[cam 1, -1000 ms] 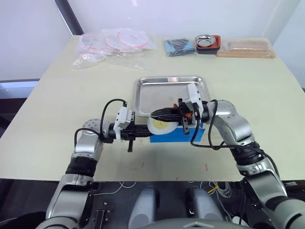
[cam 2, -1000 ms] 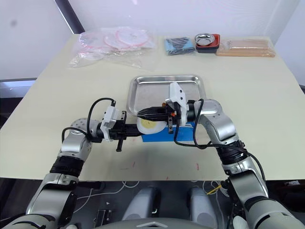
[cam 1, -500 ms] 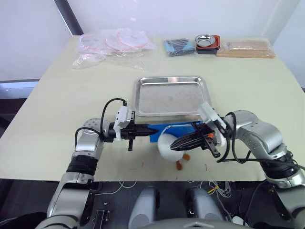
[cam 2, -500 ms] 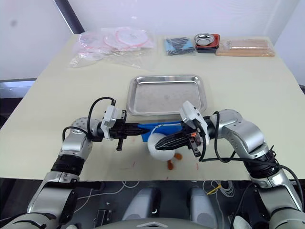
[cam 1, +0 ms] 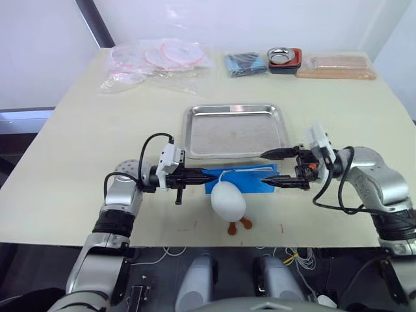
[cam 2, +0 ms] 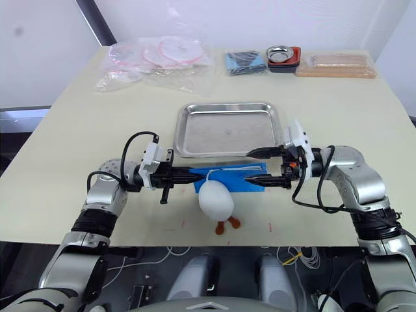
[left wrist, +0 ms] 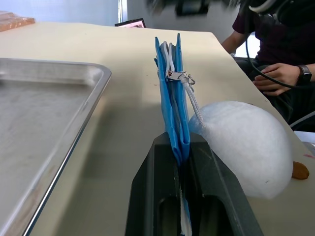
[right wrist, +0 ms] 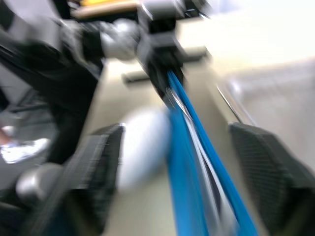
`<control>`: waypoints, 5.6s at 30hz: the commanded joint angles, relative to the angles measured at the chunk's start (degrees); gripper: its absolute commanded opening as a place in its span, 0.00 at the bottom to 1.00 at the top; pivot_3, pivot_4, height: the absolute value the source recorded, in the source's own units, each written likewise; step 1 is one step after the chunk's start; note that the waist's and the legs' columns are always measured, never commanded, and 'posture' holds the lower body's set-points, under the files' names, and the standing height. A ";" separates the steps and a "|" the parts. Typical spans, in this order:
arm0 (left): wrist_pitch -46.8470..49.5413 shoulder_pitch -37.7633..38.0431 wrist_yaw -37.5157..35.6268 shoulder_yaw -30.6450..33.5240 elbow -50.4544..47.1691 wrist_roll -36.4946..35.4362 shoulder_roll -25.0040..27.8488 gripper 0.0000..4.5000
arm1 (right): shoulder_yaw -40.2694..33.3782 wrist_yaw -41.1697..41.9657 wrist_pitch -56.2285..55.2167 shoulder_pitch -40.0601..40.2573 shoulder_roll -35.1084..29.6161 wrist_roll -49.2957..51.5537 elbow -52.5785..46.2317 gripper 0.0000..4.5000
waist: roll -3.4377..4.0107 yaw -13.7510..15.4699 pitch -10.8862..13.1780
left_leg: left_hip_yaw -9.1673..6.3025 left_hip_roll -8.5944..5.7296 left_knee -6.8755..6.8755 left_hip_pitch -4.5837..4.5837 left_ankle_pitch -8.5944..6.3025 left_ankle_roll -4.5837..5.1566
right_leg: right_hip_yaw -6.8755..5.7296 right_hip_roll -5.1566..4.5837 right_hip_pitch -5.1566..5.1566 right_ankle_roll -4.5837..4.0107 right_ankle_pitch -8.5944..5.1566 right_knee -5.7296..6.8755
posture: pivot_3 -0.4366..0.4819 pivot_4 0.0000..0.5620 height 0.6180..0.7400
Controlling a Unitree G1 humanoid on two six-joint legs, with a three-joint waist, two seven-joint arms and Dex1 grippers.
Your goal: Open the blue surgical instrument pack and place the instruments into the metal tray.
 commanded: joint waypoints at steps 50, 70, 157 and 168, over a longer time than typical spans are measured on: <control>2.70 0.66 3.91 0.60 -0.90 1.96 1.76 0.43 | 0.63 3.89 -11.99 -3.07 7.64 -4.50 14.05 0.00 | 0.01 -0.20 0.01 | -0.07 0.00 0.01 0.03 0.00 0.00 | 0.00 0.05 0.00 -0.01 0.00 0.03 | 0.48 0.27 1.00; 16.21 24.60 9.93 8.24 -31.57 -8.37 10.45 0.98 | 0.86 4.46 -13.85 -3.11 8.53 -5.71 16.33 0.00 | 0.09 -0.38 0.06 | -0.02 0.21 -0.03 0.07 0.00 -0.01 | 0.07 -0.02 -0.01 -0.03 0.00 0.01 | 0.48 0.27 1.00; 22.34 31.08 26.84 12.29 -27.59 2.43 23.06 0.01 | -4.57 2.26 -6.29 -2.50 11.83 4.73 11.63 0.00 | 0.14 -1.10 0.09 | 0.07 0.21 -0.17 0.15 -0.01 -0.01 | 0.13 -0.14 -0.04 -0.05 0.00 -0.02 | 0.48 0.27 1.00; 22.08 31.01 26.44 12.13 -27.55 1.78 22.19 0.01 | -10.28 -3.23 0.99 -4.79 16.10 12.64 9.11 0.00 | 0.16 -1.11 0.10 | 0.06 0.21 -0.19 0.15 -0.01 -0.01 | 0.12 -0.26 -0.05 -0.05 0.00 -0.02 | 0.48 0.27 1.00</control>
